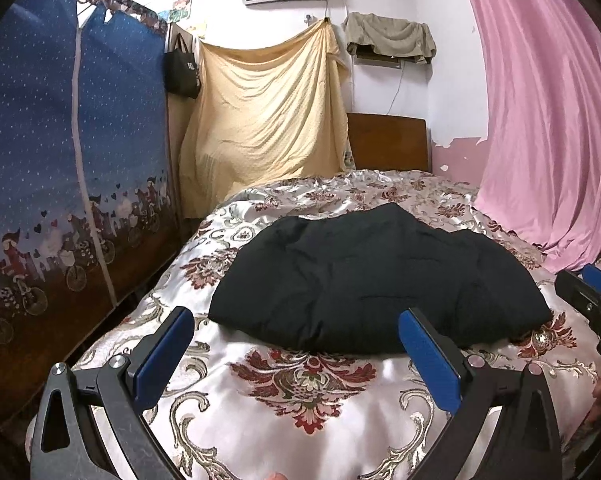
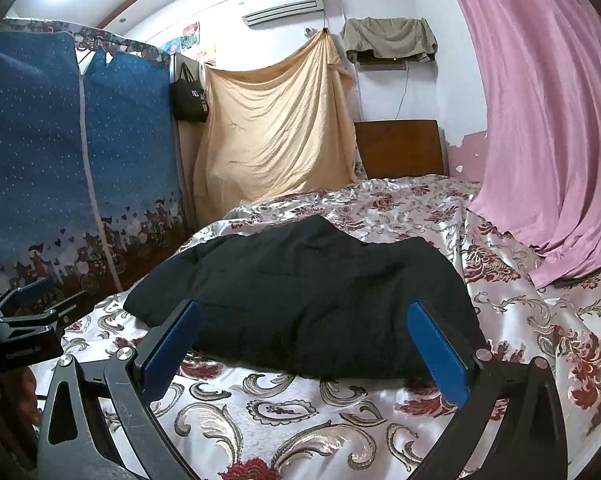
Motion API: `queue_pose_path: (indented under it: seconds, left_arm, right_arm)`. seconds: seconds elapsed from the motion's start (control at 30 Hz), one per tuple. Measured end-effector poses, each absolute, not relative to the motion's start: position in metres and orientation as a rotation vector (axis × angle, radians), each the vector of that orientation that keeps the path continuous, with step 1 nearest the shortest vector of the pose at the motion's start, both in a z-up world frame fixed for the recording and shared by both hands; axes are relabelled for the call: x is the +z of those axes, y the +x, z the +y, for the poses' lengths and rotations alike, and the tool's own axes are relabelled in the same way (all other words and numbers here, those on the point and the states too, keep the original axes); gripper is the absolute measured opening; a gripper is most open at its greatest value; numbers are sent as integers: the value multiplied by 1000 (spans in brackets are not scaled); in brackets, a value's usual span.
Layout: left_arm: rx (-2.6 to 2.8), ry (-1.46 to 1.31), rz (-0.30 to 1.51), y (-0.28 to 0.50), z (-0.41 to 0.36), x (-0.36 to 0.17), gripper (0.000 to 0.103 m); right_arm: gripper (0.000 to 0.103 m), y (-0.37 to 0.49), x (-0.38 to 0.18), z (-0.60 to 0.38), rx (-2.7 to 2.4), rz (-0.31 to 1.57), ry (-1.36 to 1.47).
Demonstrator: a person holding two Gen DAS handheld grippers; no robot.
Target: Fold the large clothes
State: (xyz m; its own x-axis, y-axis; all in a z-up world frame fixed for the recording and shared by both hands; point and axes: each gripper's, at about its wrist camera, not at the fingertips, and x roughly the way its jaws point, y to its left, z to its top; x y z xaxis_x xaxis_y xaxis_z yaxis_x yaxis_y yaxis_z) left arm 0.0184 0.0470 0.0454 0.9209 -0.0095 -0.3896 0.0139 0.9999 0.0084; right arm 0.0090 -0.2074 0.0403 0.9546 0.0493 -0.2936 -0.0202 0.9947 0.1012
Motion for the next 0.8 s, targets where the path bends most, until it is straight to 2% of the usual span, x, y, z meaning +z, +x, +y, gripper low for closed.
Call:
queue_pose_path:
  seconds: [0.8]
  left_arm:
    - [-14, 0, 454, 16, 57, 26, 103]
  right_arm:
    - [101, 5, 18, -205, 64, 352, 112]
